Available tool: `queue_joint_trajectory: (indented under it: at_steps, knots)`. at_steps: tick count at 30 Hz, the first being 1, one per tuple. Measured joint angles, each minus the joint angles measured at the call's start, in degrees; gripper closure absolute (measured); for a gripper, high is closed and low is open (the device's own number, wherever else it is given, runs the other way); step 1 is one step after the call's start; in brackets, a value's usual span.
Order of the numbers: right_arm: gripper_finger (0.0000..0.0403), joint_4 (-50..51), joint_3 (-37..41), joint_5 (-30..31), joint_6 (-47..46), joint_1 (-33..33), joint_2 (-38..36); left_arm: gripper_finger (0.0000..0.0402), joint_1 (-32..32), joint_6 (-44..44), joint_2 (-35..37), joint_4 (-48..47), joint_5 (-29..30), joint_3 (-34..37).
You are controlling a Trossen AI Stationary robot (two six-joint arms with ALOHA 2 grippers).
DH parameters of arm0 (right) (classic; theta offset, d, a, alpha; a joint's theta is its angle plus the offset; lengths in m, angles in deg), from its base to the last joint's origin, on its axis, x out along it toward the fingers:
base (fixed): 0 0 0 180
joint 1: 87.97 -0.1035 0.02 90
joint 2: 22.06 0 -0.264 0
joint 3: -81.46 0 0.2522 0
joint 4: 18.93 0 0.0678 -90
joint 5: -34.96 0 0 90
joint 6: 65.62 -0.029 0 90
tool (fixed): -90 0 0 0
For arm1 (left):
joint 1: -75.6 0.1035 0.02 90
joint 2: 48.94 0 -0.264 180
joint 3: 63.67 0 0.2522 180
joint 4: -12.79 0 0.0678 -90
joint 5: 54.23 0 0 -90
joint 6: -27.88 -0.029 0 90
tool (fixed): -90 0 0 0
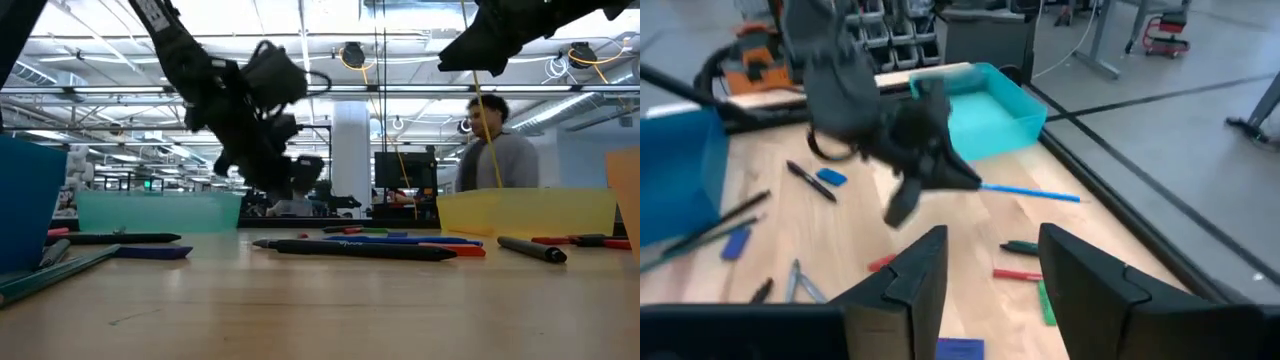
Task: Sort crayons/erasers/pens/pencils in bins
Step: Put the light blue pencil into the yellow bin
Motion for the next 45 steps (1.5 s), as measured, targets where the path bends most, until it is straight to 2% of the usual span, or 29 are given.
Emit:
queue_joint_trajectory:
  at_steps: [4, 8, 13, 17, 20, 23, 30, 35, 41, 45]
  knots:
    - [0.0235, 0.2, 0.0, 0.2, 6.5, 0.0, 1.3, 0.038, 0.0, -1.3, 5.8, -0.1, -2.3, 0.0]
    - [0.0223, -0.1, -1.1, 0.9, 17.0, -1.4, 4.9, 0.0383, -0.3, 0.8, 11.0, 1.8, -10.3, -0.1]
    - [0.022, -0.9, -5.7, 8.0, 36.9, -5.9, 12.7, 0.038, -1.1, 7.2, 16.7, 3.5, -21.0, -0.7]
    - [0.0223, -8.6, -7.1, 13.7, 53.6, -8.9, 18.8, 0.0382, -1.3, 15.1, 18.2, 3.5, -32.0, -2.9]
    - [0.0227, -15.7, -7.1, 14.7, 61.0, -10.1, 22.5, 0.0381, -2.1, 20.1, 18.2, 3.5, -37.6, -5.1]
    - [0.0232, -19.6, -7.1, 15.0, 63.0, -11.1, 25.2, 0.038, -3.1, 22.0, 18.2, 3.7, -38.9, -7.0]
    - [0.0255, -20.1, -7.0, 16.7, 61.8, -13.0, 27.2, 0.038, -5.0, 22.5, 18.2, 3.3, -40.8, -9.4]
    - [0.0297, -21.9, -7.0, 18.2, 62.1, -13.7, 27.3, 0.0379, -5.9, 24.3, 18.2, 1.4, -40.6, -9.6]
    - [0.0383, -21.3, -7.0, 18.3, 62.2, -14.7, 27.3, 0.0379, -6.0, 24.9, 18.3, 1.5, -40.1, -9.6]
    - [0.0386, -20.9, -7.0, 18.5, 58.9, -14.7, 27.3, 0.0375, -5.7, 24.1, 18.3, 1.6, -39.7, -9.6]
